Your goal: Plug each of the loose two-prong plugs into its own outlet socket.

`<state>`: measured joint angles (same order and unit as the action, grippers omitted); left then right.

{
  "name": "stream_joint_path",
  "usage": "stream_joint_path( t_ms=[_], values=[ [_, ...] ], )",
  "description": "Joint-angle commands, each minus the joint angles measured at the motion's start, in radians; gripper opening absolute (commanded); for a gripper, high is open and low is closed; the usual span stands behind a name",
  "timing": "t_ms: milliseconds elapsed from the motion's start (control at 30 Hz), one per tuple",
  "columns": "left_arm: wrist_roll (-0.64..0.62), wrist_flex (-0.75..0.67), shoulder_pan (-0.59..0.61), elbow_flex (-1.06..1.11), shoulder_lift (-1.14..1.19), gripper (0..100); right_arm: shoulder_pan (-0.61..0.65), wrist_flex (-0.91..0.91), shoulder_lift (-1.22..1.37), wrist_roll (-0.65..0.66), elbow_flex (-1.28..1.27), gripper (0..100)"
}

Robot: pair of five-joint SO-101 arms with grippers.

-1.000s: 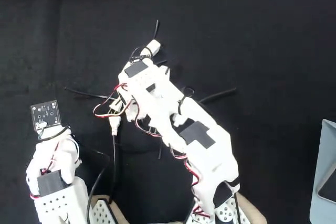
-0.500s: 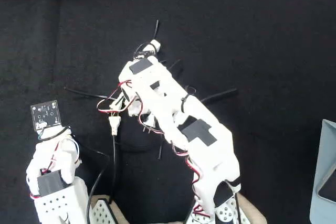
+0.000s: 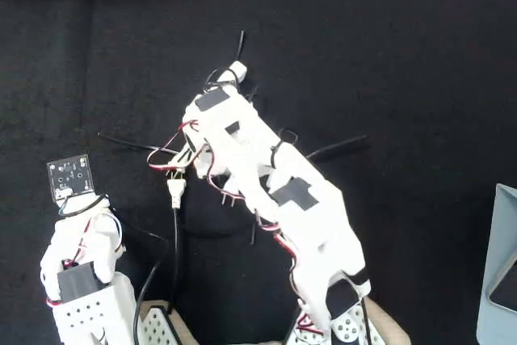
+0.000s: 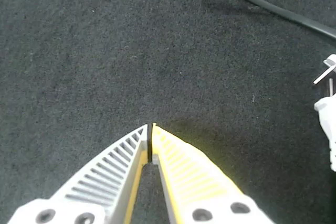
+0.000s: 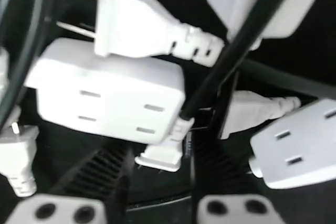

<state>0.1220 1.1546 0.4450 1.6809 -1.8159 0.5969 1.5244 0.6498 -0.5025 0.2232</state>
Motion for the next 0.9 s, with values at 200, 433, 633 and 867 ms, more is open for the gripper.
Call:
stream_joint_path(
  t_ms=[200,433,633,867],
  values=[
    [0.006,-0.020,0.008,0.018,-0.003,3,-0.009,0.206,-0.005,-0.012,0.185,1.1],
    [0.006,-0.018,0.008,0.018,-0.003,3,-0.015,0.235,-0.062,0.044,0.165,1.1],
    [0.006,-0.018,0.008,0.018,-0.003,3,-0.017,0.232,-0.328,0.100,0.007,1.1],
    [0.006,-0.020,0.008,0.018,-0.003,3,-0.152,0.186,-0.685,0.209,-0.245,1.1]
  ],
)
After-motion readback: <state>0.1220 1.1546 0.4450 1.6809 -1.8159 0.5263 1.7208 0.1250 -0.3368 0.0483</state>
